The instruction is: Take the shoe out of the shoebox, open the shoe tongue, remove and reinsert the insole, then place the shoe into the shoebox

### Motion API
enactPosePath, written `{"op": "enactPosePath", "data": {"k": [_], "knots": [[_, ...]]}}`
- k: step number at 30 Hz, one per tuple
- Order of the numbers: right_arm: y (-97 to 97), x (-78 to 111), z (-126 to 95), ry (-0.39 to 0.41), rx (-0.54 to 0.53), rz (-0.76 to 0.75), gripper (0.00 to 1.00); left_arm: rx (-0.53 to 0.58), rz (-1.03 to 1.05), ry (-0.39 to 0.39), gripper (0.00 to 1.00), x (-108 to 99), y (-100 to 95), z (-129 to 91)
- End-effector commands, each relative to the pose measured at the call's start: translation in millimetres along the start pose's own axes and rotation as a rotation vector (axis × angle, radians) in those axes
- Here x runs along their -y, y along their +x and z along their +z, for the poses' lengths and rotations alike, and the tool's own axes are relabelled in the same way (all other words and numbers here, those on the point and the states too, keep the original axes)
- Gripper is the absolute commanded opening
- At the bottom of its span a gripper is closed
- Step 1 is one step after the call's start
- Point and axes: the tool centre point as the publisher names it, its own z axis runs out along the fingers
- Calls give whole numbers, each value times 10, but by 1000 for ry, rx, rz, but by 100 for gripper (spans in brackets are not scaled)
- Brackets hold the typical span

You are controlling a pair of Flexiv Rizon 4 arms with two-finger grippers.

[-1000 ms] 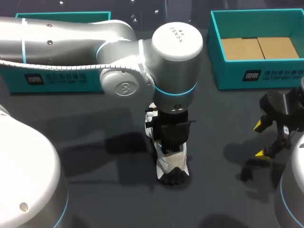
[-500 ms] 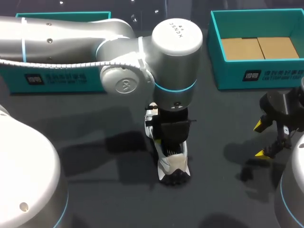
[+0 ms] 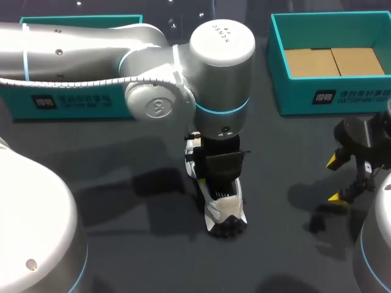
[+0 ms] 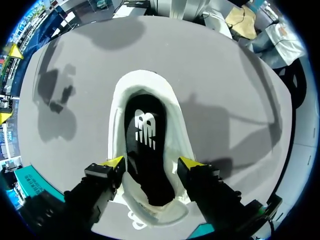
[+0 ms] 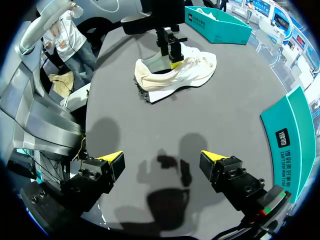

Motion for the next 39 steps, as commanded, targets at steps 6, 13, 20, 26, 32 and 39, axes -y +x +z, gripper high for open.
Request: {"op": "enactPosePath", "data": {"k": [6,13,20,26,32,39], "knots": [[11,1,2,1,2,0,100,25,22,8,65,44,89,16],[11,1,2,1,2,0,100,35,32,-6,48,59,98,26],[11,1,2,1,2,0,100,40,13,-15,65,19,73,20],[11,1,2,1,2,0,100,42,-11,-5,68,-43,44,-6],[11,1,2,1,2,0,100,39,-31,-2,73,-75,26,-35],[11,1,2,1,2,0,100,26,-39,-1,76,-111,24,-38]]}}
